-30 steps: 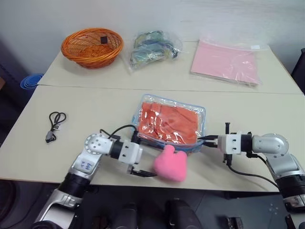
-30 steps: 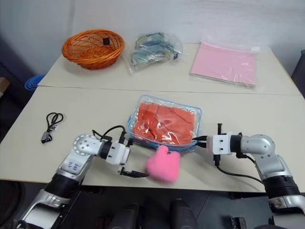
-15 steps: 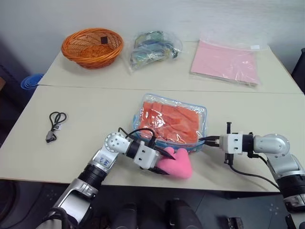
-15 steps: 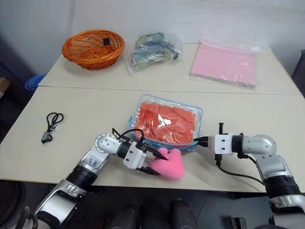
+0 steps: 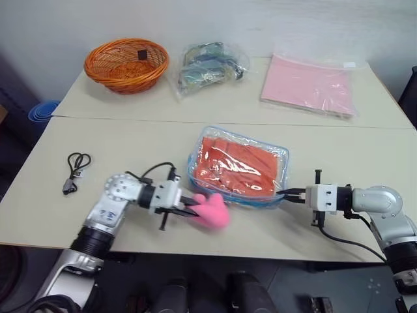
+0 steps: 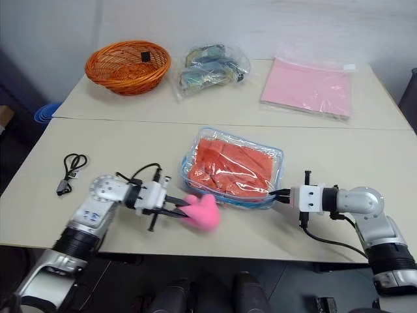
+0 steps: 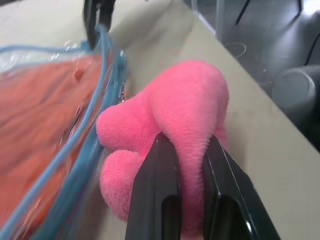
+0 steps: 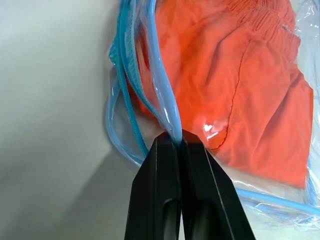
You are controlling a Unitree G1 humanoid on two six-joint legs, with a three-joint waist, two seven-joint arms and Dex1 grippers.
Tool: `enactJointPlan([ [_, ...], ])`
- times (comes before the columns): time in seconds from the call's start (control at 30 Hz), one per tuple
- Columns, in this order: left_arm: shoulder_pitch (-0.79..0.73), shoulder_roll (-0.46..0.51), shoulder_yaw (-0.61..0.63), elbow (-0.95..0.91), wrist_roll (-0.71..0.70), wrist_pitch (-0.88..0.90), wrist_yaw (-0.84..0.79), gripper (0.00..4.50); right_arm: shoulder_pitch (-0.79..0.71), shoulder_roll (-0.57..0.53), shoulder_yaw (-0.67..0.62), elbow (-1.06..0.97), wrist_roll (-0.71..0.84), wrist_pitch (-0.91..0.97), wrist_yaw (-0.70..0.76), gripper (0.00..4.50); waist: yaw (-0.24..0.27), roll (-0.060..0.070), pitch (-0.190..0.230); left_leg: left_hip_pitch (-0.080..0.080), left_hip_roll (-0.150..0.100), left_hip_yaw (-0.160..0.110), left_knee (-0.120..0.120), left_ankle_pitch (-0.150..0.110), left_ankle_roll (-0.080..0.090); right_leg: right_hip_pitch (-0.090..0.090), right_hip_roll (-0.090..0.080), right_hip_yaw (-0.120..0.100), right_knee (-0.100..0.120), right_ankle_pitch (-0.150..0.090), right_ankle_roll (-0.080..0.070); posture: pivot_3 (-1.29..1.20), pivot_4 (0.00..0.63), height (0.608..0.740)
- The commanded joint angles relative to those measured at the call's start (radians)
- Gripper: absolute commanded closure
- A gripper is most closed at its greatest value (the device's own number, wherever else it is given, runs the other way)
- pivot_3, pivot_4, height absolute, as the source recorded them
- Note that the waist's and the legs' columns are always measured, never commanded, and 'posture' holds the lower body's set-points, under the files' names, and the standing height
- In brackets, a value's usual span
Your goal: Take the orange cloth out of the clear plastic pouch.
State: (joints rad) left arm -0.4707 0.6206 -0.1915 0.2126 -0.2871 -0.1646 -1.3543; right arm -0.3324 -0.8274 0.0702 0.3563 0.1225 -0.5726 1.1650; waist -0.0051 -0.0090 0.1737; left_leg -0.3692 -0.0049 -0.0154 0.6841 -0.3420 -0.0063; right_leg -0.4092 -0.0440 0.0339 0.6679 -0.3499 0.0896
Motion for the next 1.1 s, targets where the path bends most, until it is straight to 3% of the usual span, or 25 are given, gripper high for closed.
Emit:
enactJointPlan([
  [0.03, 0.023, 0.08, 0.092, 0.019, -0.041, 0.06, -0.012, 4.41, 0.012, -0.032, -0.038, 0.004, 0.026, -0.025, 0.009, 4.5, 0.0, 0.0, 0.0, 0.0, 0.0, 0.0, 0.0, 0.0, 0.0, 0.0, 0.0, 0.0, 0.0, 0.0, 0.0, 0.0, 0.15, 0.74],
  [0.2, 0.022, 0.16, 0.173, 0.127, -0.041, 0.122, -0.003, 4.41, 0.004, -0.04, -0.044, 0.044, 0.032, -0.074, 0.018, 4.5, 0.002, 0.0, 0.0, 0.0, 0.0, -0.001, -0.001, 0.0, 0.0, 0.0, 0.0, -0.001, -0.001, 0.0, 0.0, 0.0, 0.15, 0.74],
  [0.5, -0.152, 0.214, 0.249, 0.625, 0.057, 0.005, 0.125, 4.41, -0.004, -0.054, -0.042, 0.104, 0.06, -0.148, 0.043, 4.5, 0.0, 0.0, 0.0, 0.0, 0.0, 0.0, -0.001, 0.0, 0.0, 0.0, 0.0, -0.002, 0.001, 0.0, 0.0, 0.0, 0.15, 0.74],
  [0.63, -0.176, 0.204, 0.249, 0.653, 0.044, -0.012, 0.084, 4.41, -0.014, -0.051, -0.051, 0.103, 0.087, -0.119, 0.037, 4.5, -0.006, 0.0, 0.0, 0.0, 0.0, 0.0, -0.001, 0.0, 0.0, -0.001, 0.0, -0.001, 0.002, 0.0, 0.0, 0.0, 0.15, 0.74],
  [0.67, -0.168, 0.199, 0.245, 0.617, 0.028, 0.016, 0.056, 3.85, -0.005, -0.045, -0.061, 0.072, 0.141, -0.057, 0.05, 4.5, -0.006, 0.0, 0.0, 0.0, 0.0, 0.0, -0.001, 0.0, 0.0, -0.001, 0.0, -0.001, 0.002, 0.0, 0.0, 0.0, 0.15, 0.74],
  [0.7, -0.161, 0.196, 0.237, 0.566, 0.013, 0.061, 0.032, 3.69, 0.001, -0.04, -0.073, 0.046, 0.176, -0.023, 0.047, 4.5, -0.006, 0.0, 0.0, 0.0, 0.0, 0.0, -0.001, 0.0, 0.0, -0.001, 0.0, -0.001, 0.002, 0.0, 0.0, 0.0, 0.15, 0.74],
  [0.73, -0.156, 0.195, 0.233, 0.528, 0.004, 0.094, 0.017, 3.41, 0.007, -0.037, -0.082, 0.026, 0.198, -0.001, 0.043, 4.02, -0.006, 0.0, 0.0, 0.0, 0.0, 0.0, -0.001, 0.0, 0.0, -0.002, 0.0, -0.001, 0.003, 0.0, 0.0, 0.0, 0.15, 0.74],
  [0.83, -0.173, 0.203, 0.238, 0.443, 0.001, 0.139, 0.009, 2.44, 0.053, -0.048, -0.123, -0.071, 0.268, 0.101, 0.048, 3.16, -0.003, 0.0, 0.0, -0.001, 0.0, -0.001, -0.001, 0.0, 0.0, -0.001, -0.001, -0.001, 0.003, 0.0, 0.0, 0.0, 0.15, 0.74],
  [1.0, -0.239, 0.239, 0.21, 0.317, 0.025, 0.101, -0.076, 0.82, 0.304, -0.132, -0.304, -0.373, 0.442, 0.345, 0.047, 1.43, 0.012, 0.0, 0.0, -0.003, 0.0, -0.002, -0.001, 0.0, 0.0, -0.002, -0.001, -0.003, 0.001, 0.0, 0.0, 0.0, 0.15, 0.74],
  [1.1, -0.268, 0.204, 0.187, 0.217, -0.004, 0.095, -0.118, 0.79, 0.497, -0.135, -0.439, -0.552, 0.515, 0.462, 0.017, 0.26, 0.015, 0.0, 0.0, -0.002, 0.0, -0.002, -0.001, -0.001, 0.0, 0.0, -0.001, -0.002, -0.004, 0.0, 0.0, 0.0, 0.15, 0.74],
])
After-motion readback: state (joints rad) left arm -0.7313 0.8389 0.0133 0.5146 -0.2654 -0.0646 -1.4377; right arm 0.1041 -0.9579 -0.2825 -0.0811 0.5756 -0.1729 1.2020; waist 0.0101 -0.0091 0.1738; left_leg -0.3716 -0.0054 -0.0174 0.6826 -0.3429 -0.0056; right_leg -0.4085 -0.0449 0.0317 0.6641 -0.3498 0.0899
